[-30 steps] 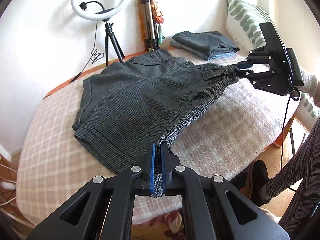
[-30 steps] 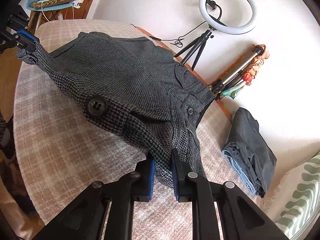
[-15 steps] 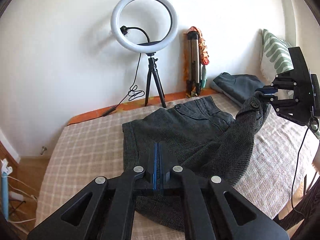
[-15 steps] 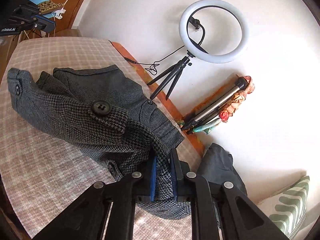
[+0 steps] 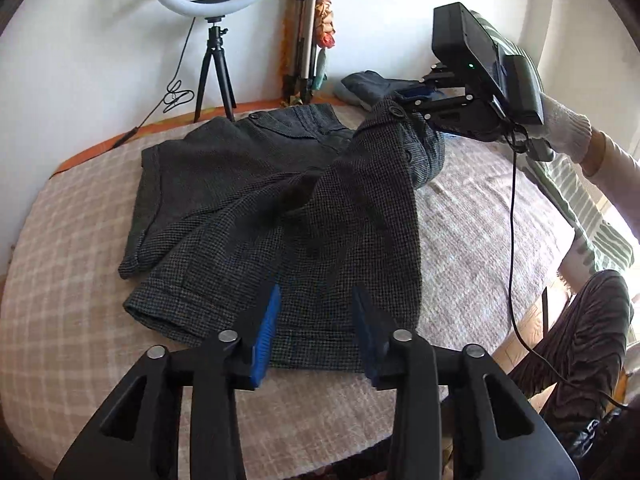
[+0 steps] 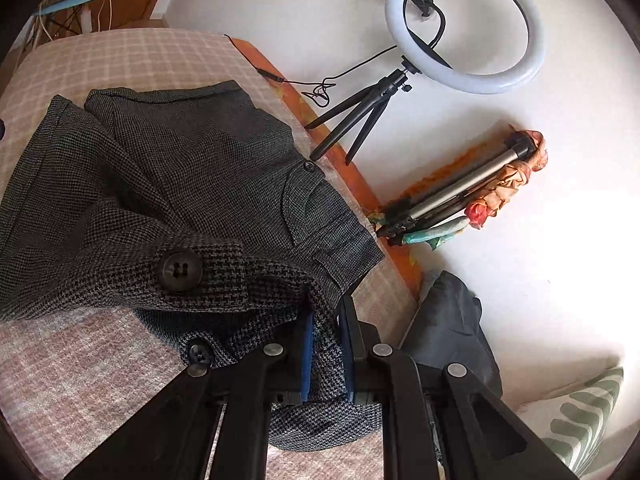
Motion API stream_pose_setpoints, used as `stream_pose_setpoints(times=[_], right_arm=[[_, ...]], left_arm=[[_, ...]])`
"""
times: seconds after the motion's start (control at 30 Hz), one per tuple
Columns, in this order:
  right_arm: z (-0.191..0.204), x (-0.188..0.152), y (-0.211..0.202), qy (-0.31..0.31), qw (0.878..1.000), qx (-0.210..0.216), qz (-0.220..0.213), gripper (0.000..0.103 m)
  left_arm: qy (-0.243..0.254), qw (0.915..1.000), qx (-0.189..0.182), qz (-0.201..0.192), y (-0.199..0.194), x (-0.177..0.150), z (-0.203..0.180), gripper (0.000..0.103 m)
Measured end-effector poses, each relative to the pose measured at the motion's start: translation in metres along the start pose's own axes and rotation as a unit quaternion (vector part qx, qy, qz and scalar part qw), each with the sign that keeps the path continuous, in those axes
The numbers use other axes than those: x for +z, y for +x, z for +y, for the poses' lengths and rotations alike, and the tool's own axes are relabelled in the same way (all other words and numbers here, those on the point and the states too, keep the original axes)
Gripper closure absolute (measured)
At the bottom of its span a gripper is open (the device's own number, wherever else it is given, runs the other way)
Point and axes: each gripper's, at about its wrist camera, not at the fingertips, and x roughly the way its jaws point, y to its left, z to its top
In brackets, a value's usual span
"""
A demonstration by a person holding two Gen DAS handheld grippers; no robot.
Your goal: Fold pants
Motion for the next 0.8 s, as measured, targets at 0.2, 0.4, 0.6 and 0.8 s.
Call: stream_pose_setpoints(times=[0.2, 0.4, 0.6, 0.8], right_arm=[[-0.001, -0.001, 0.001, 0.008, 1.0, 0.005, 0.003, 0.093], [-0.005, -0.005, -0.004, 0.016, 1.0, 0.015, -0.001, 0.093], [-0.006, -0.017, -0.01, 0.03, 0.999, 0.028, -0.005, 0.093], [-0.006, -0.026, -0.025, 0.033, 0.999, 0.033, -0.015, 0.093]], left_arm=[[0.03, 0.9993, 0.008, 0.019, 0.031, -0.018, -0.063, 0.045], [0.041, 0.9924, 0.109, 0.042, 0.07, -0.026, -0.08, 0.039], [-0.003, 0.9952, 0.092, 0.034, 0.07, -0.023, -0.049, 0.07], [-0.015, 0.9924, 0.117, -0.035, 0.015, 0.011, -0.015, 0.074]])
